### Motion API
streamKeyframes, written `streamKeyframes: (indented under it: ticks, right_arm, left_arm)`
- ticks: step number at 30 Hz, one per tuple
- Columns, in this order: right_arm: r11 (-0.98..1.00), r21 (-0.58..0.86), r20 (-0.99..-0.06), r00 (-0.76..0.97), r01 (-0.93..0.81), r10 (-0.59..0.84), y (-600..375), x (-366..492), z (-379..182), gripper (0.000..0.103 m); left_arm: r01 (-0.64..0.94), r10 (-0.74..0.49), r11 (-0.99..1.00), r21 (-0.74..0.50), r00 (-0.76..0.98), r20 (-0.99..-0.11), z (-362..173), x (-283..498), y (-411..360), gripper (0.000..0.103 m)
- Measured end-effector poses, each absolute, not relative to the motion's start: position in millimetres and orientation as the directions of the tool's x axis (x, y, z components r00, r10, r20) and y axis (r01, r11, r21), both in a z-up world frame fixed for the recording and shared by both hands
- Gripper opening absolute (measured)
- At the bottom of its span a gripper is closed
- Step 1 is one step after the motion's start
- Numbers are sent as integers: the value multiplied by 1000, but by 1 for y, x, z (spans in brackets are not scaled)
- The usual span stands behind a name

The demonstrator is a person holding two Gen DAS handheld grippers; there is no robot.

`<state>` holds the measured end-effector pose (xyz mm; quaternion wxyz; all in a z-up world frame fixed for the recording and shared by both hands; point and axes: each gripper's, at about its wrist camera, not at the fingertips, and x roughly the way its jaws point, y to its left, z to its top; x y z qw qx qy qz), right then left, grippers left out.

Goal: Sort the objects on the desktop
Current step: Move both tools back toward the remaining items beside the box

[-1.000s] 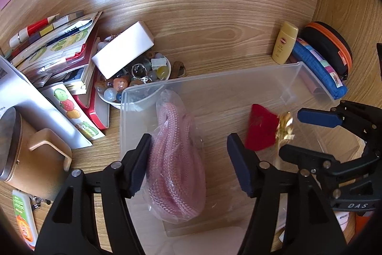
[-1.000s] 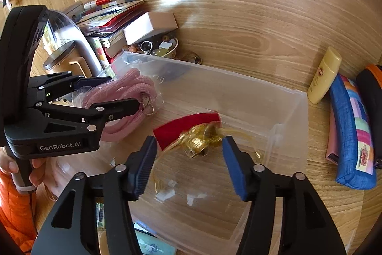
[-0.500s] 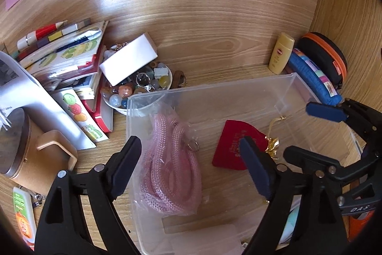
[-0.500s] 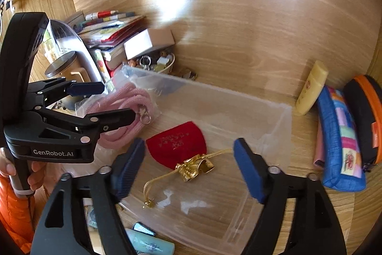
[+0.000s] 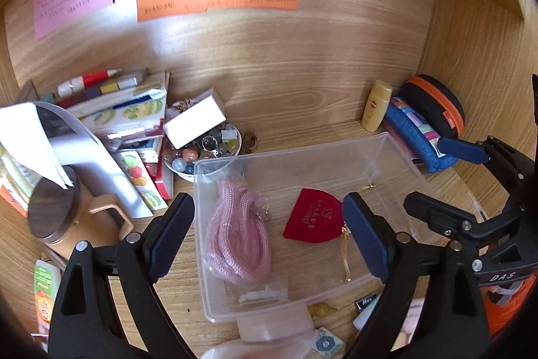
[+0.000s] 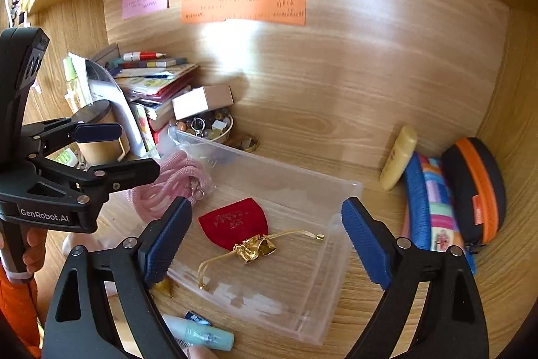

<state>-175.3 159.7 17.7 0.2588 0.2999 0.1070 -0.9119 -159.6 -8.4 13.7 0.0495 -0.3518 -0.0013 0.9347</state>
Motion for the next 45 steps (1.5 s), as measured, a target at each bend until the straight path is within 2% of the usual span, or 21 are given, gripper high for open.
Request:
streamKeyframes:
  ticks: [4, 5, 16, 28, 40, 45]
  right_arm:
    - [-846, -66, -571, -715, 529, -403, 167, -157, 25, 100]
    - [-847, -69, -560, -723, 527, -404, 169, -152, 26, 102]
    - [-839, -113, -540, -741, 533, -398, 180, -109, 23, 102]
    - [-848, -93, -609, -704, 521, -366, 194, -82, -12, 102]
    - [-856, -21, -710, -610, 516, -351, 207, -73, -50, 102]
    - [-843, -39, -733, -589, 537, -341, 203, -68, -59, 102]
  left_arm:
    - [-86, 75, -996, -13, -768, -636, 24, -141, -9, 91]
    - [-81, 67, -997, -7, -775, -628, 26, -135, -9, 95]
    - [-20, 1, -999, 26, -810, -586, 30, -83, -15, 99]
    - [34, -30, -999, 7, -751, -659, -8, -53, -30, 99]
    - [54, 4, -997, -52, -658, -753, -55, -47, -40, 99]
    - [61, 13, -996, -64, -619, -785, -73, -48, -39, 99]
